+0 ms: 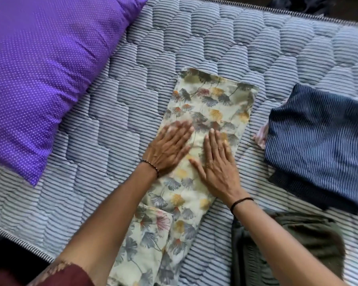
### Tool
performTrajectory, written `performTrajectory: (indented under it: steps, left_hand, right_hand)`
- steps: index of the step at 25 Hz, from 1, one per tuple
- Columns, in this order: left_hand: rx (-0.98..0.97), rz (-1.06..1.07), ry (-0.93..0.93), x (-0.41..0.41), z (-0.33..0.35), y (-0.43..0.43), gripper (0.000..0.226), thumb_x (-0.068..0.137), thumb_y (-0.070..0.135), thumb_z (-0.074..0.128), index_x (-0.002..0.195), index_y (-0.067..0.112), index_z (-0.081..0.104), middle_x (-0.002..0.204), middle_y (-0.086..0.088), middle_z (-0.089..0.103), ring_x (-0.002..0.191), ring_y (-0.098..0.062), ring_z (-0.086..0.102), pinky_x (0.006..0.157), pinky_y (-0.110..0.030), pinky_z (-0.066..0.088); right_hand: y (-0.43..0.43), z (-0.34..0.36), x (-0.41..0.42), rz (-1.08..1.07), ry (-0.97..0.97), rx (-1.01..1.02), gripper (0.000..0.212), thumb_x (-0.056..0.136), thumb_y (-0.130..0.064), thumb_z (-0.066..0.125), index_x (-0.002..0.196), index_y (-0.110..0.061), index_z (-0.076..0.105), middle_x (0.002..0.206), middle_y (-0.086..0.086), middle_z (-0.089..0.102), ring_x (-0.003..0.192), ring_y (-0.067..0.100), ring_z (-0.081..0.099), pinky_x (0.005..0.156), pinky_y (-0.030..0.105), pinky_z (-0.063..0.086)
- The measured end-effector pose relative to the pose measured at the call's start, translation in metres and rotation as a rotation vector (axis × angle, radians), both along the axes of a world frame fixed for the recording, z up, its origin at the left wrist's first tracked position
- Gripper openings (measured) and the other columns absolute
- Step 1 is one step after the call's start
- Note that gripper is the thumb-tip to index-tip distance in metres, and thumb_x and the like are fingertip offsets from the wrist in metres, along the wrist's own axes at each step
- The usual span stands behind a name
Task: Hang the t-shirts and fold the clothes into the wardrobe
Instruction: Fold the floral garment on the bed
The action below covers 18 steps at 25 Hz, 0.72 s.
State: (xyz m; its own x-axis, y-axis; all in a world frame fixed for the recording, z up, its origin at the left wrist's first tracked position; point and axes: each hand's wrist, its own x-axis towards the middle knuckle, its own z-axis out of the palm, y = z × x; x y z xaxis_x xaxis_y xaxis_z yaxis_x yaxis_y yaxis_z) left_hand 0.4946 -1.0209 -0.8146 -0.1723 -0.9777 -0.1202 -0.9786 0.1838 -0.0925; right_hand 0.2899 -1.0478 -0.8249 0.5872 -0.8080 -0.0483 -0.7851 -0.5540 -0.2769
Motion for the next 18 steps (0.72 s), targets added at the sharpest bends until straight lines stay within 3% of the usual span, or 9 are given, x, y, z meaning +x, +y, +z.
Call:
performTrajectory:
  steps: [3, 5, 7, 9, 12, 15, 18]
  left_hand:
    - [0.016, 0.203, -0.038, 0.01, 0.008, 0.011, 0.061, 0.104, 0.042, 0.006, 0.158, 0.014, 0.013, 0.165, -0.003, 0.01, 0.152, -0.019, 0.01, 0.122, -0.047, 0.002]
    - [-0.004, 0.215, -0.062, 0.01, 0.012, 0.018, 0.061, 0.105, 0.039, 0.008, 0.154, 0.009, 0.029, 0.161, -0.008, 0.027, 0.148, -0.023, 0.025, 0.12, -0.049, 0.014]
    - [-0.081, 0.062, -0.069, 0.009, 0.011, 0.03, 0.056, 0.105, 0.036, 0.02, 0.149, 0.009, 0.039, 0.156, -0.01, 0.037, 0.144, -0.023, 0.035, 0.115, -0.047, 0.027]
    - [-0.076, -0.081, -0.086, -0.004, 0.007, 0.055, 0.056, 0.103, 0.035, 0.025, 0.152, 0.01, 0.034, 0.158, -0.008, 0.033, 0.147, -0.021, 0.03, 0.117, -0.044, 0.025]
    - [-0.053, 0.11, -0.042, -0.023, 0.0, 0.09, 0.057, 0.105, 0.037, 0.025, 0.155, 0.01, 0.026, 0.162, -0.007, 0.023, 0.15, -0.019, 0.022, 0.12, -0.046, 0.022]
    - [0.01, 0.26, -0.061, -0.026, 0.005, 0.094, 0.06, 0.105, 0.045, 0.019, 0.156, 0.014, 0.022, 0.163, -0.003, 0.021, 0.15, -0.017, 0.019, 0.12, -0.047, 0.016]
    - [0.289, 0.294, -0.005, -0.024, 0.032, 0.084, 0.061, 0.105, 0.047, 0.013, 0.157, 0.02, -0.002, 0.165, 0.001, -0.004, 0.152, -0.016, -0.002, 0.123, -0.044, -0.003]
  right_hand:
    - [0.012, -0.004, -0.017, -0.078, 0.061, -0.007, 0.092, 0.101, -0.068, 0.019, 0.161, 0.001, 0.008, 0.17, 0.018, 0.0, 0.158, 0.03, -0.002, 0.129, 0.043, -0.002]
    - [0.014, 0.002, -0.014, -0.15, 0.061, 0.039, 0.095, 0.1, -0.069, 0.02, 0.161, 0.002, 0.003, 0.169, 0.02, -0.007, 0.158, 0.031, -0.008, 0.127, 0.042, -0.009]
    - [0.02, 0.009, 0.002, -0.124, 0.011, 0.071, 0.092, 0.101, -0.067, 0.02, 0.161, 0.0, 0.002, 0.169, 0.019, -0.01, 0.158, 0.03, -0.01, 0.127, 0.04, -0.012]
    - [0.036, 0.011, 0.012, 0.01, -0.033, 0.07, 0.083, 0.105, -0.06, 0.024, 0.161, -0.001, 0.007, 0.169, 0.018, -0.003, 0.158, 0.029, -0.005, 0.128, 0.042, -0.003]
    - [0.065, 0.001, -0.001, 0.18, -0.005, 0.009, 0.077, 0.107, -0.054, 0.026, 0.161, 0.0, 0.017, 0.17, 0.017, 0.008, 0.158, 0.028, 0.005, 0.127, 0.044, 0.01]
    - [0.075, -0.002, -0.034, 0.163, 0.092, 0.035, 0.082, 0.105, -0.061, 0.021, 0.162, -0.005, 0.006, 0.171, 0.012, -0.003, 0.159, 0.025, -0.004, 0.128, 0.04, -0.002]
    - [0.076, 0.011, -0.048, 0.115, 0.176, 0.083, 0.085, 0.103, -0.065, 0.019, 0.162, -0.006, 0.0, 0.17, 0.011, -0.012, 0.157, 0.025, -0.014, 0.125, 0.037, -0.014]
